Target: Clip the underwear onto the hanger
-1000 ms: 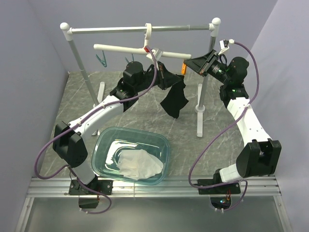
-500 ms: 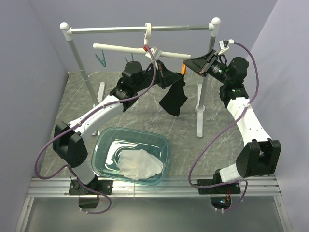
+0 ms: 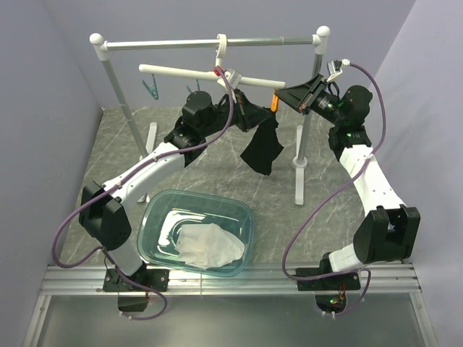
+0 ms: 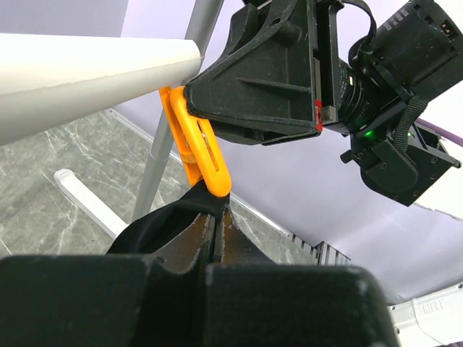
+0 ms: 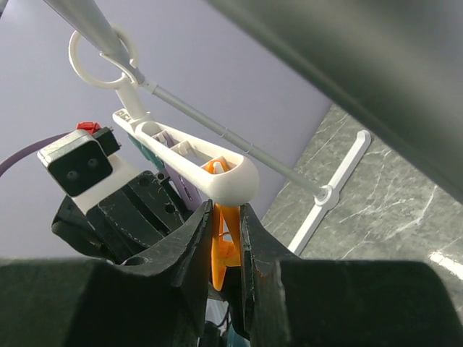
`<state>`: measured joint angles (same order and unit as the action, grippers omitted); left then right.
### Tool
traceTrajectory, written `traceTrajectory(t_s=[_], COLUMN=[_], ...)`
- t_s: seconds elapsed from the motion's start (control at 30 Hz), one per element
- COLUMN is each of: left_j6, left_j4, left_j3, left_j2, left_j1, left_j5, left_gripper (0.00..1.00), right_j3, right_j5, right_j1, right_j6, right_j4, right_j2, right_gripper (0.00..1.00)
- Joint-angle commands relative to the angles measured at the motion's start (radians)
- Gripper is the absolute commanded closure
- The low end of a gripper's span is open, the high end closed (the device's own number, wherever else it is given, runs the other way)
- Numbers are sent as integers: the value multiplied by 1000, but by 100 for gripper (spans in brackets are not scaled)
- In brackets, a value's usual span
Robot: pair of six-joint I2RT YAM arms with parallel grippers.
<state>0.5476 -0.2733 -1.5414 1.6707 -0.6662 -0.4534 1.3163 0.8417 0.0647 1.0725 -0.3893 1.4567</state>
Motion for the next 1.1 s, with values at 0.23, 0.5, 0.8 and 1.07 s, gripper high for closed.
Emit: traceTrajectory(t_s=[0.23, 0.5, 0.8, 1.07], left_j6=[9, 26, 35, 31], left_j4=[-69, -81, -102, -109], left_j3=[-48, -59, -54, -66], left_j2=[14, 20, 20, 27], left_j1=[4, 10, 13, 14], left_j5=[-10, 1, -11, -16], left_gripper=[100, 100, 100, 100], right_j3=[12, 14, 15, 23], right_j5=[42, 34, 39, 39], right_j1=[-5, -5, -6, -3], right_j6=[55, 55, 52, 55], right_j4=[-92, -100, -92, -86], right_j2=[-2, -7, -6, -6], right_gripper=[92, 95, 88, 67])
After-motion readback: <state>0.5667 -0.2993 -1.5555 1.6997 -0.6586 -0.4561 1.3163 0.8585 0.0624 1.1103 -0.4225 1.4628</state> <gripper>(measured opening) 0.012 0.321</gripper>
